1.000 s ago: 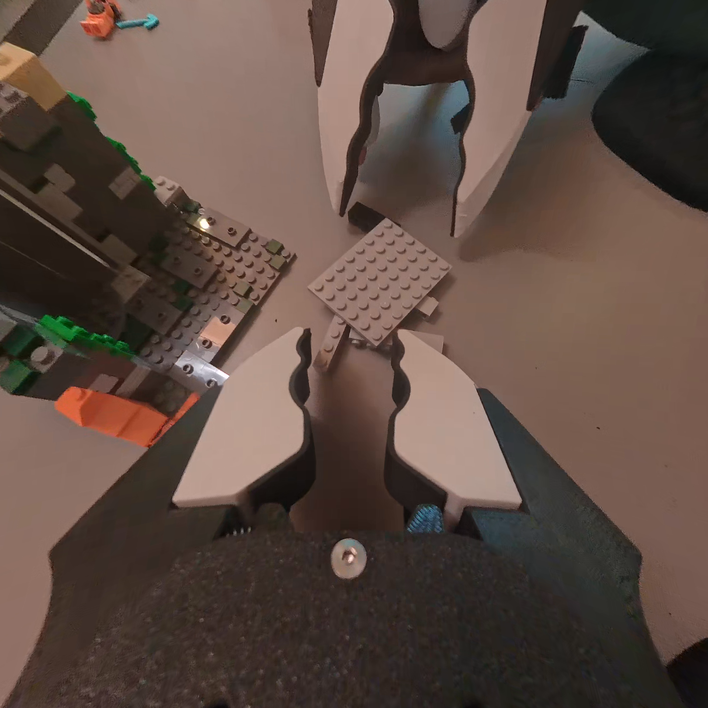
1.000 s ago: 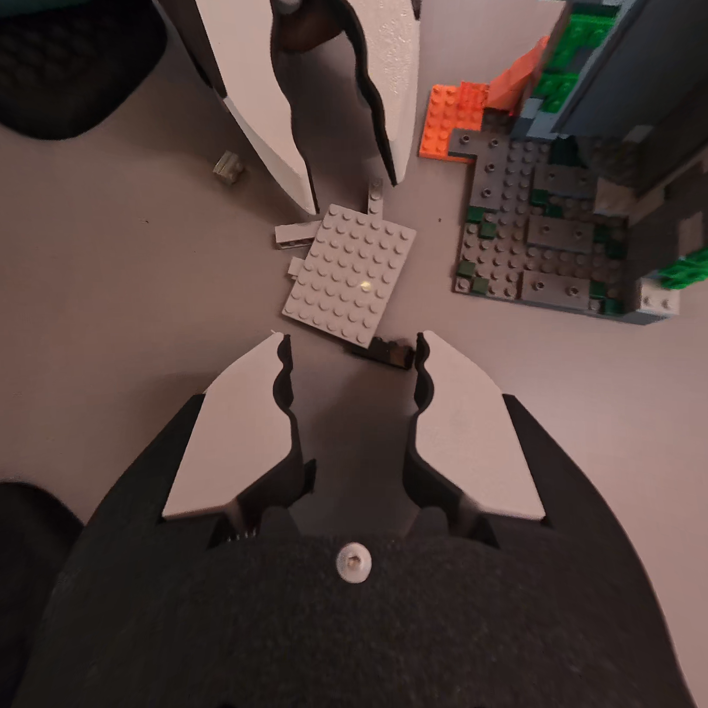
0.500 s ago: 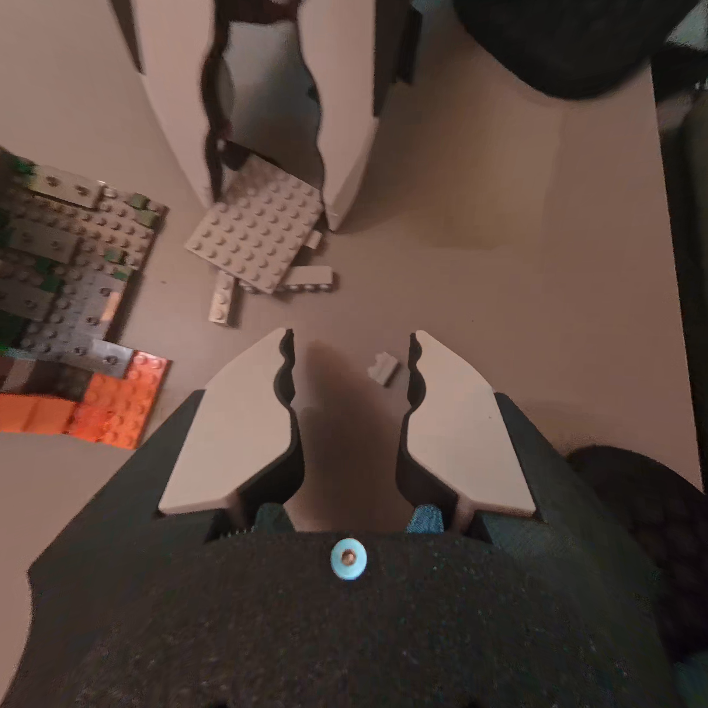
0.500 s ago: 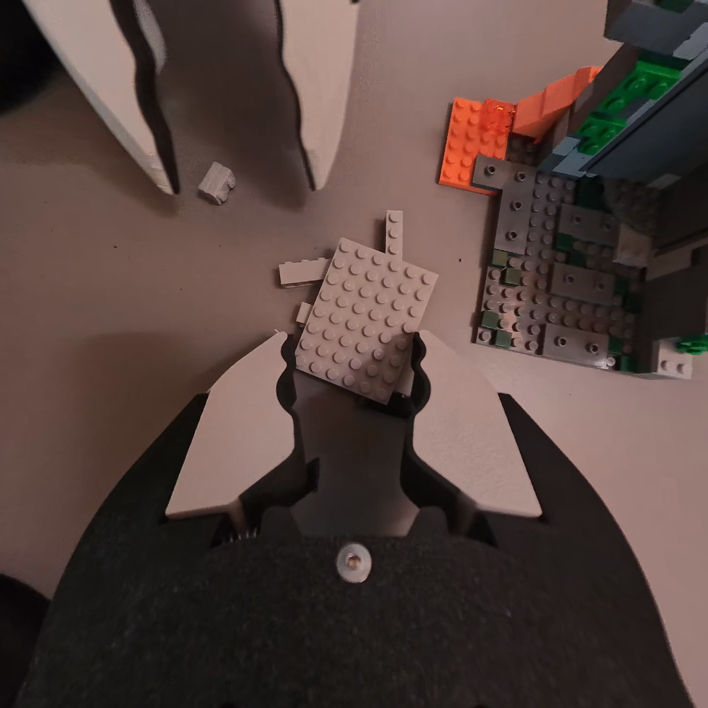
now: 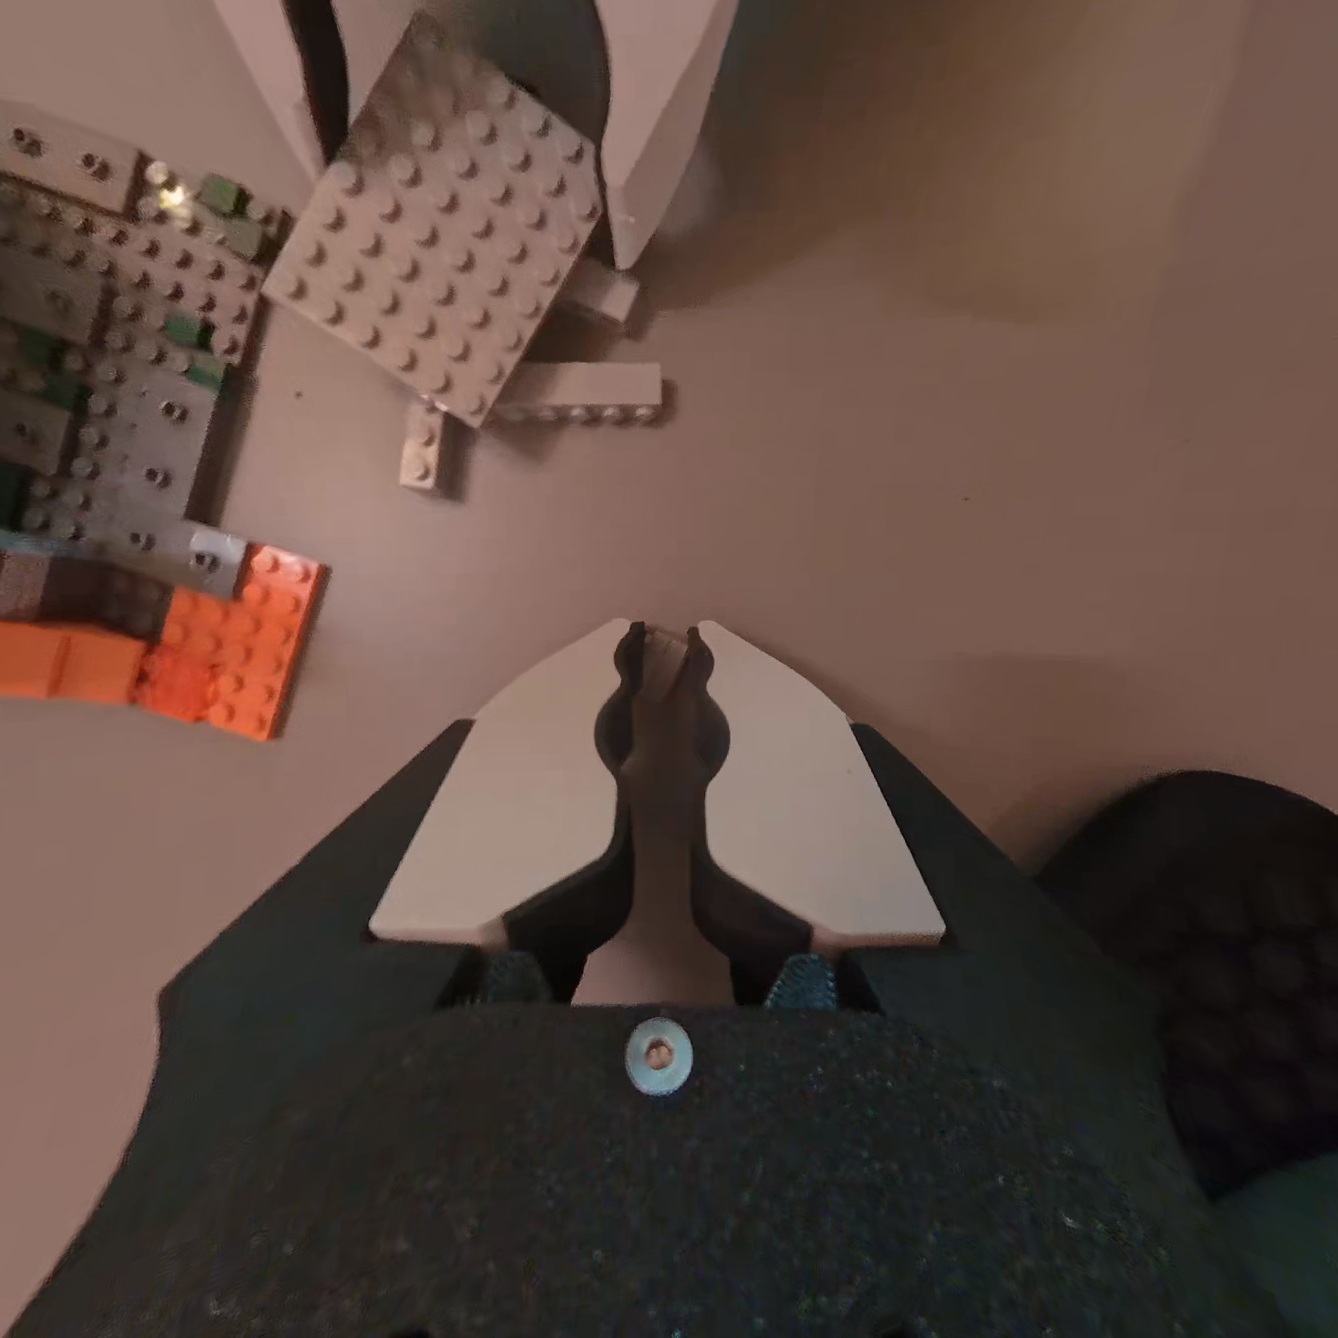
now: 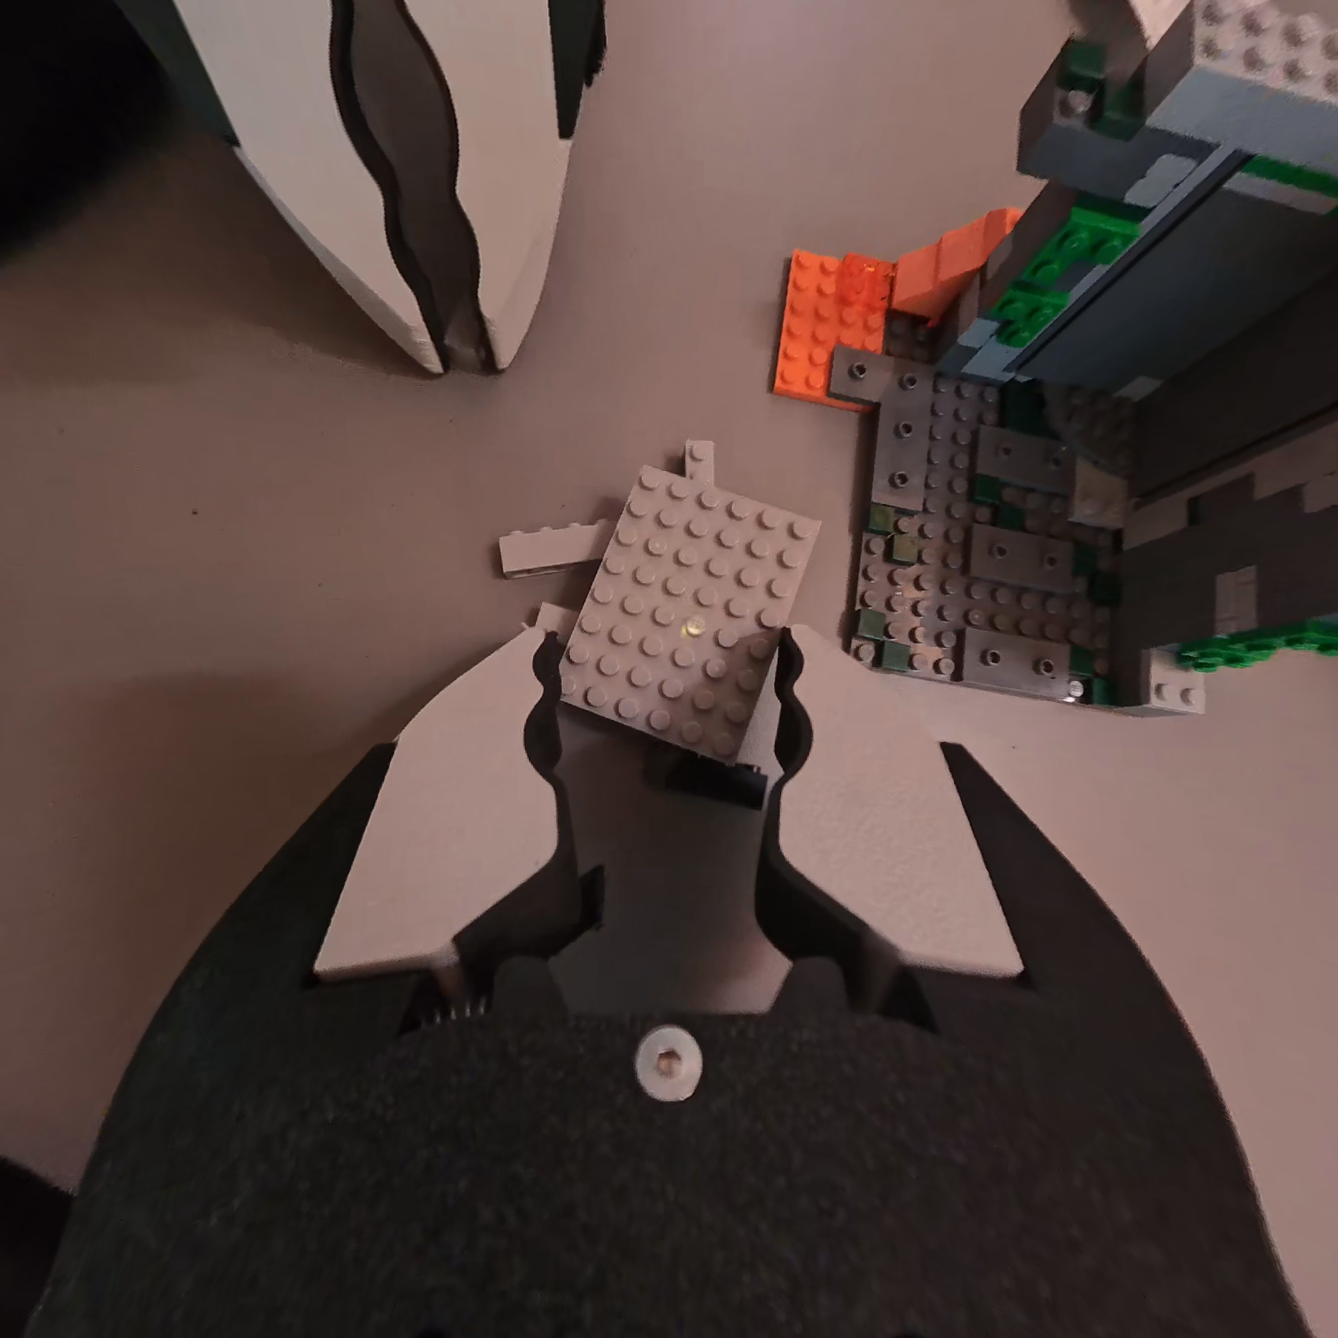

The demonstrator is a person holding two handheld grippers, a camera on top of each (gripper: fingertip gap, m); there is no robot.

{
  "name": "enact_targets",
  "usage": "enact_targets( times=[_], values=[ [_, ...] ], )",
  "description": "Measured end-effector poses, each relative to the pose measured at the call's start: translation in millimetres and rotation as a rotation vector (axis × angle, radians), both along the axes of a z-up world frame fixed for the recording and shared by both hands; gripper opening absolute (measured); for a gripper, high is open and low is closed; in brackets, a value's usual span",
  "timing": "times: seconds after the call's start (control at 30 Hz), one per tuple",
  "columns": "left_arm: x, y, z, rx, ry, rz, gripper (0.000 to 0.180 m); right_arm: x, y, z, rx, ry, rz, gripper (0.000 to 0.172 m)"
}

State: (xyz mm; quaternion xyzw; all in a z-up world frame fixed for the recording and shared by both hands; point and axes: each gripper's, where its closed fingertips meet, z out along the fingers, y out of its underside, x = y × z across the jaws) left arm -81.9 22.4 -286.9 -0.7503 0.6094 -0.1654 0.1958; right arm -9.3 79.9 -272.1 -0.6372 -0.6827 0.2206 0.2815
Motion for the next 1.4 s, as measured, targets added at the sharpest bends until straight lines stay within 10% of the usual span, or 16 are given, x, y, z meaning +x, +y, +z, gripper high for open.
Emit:
enact_targets(
  times=[0.03, 0.3, 0.47, 0.77, 1.0, 1.4],
  values=[
    [-4, 3, 1, 0.010, 0.001, 0.016, 0.011, -1, 0, 2, -0.003, 0.014, -0.001, 0.057],
    [-33, 24, 23, 0.110, -0.009, 0.146, 0.011, -27, -31, 16, -0.053, 0.101, 0.087, 0.057],
    [-62, 47, 86, 0.340, -0.081, 0.324, 0.011, -34, -43, 6, -0.036, 0.061, 0.132, 0.057],
    [-245, 1, 186, 0.618, 0.018, 0.922, 0.012, -29, -34, 11, -0.029, 0.074, 0.097, 0.053],
    [-371, -58, 144, 0.443, 0.046, 1.297, 0.012, -24, -29, 12, -0.033, 0.073, 0.077, 0.053],
    [-356, -63, 102, 0.344, -0.063, 1.287, 0.022, -24, -30, 6, -0.041, 0.060, 0.084, 0.053]
  ],
)
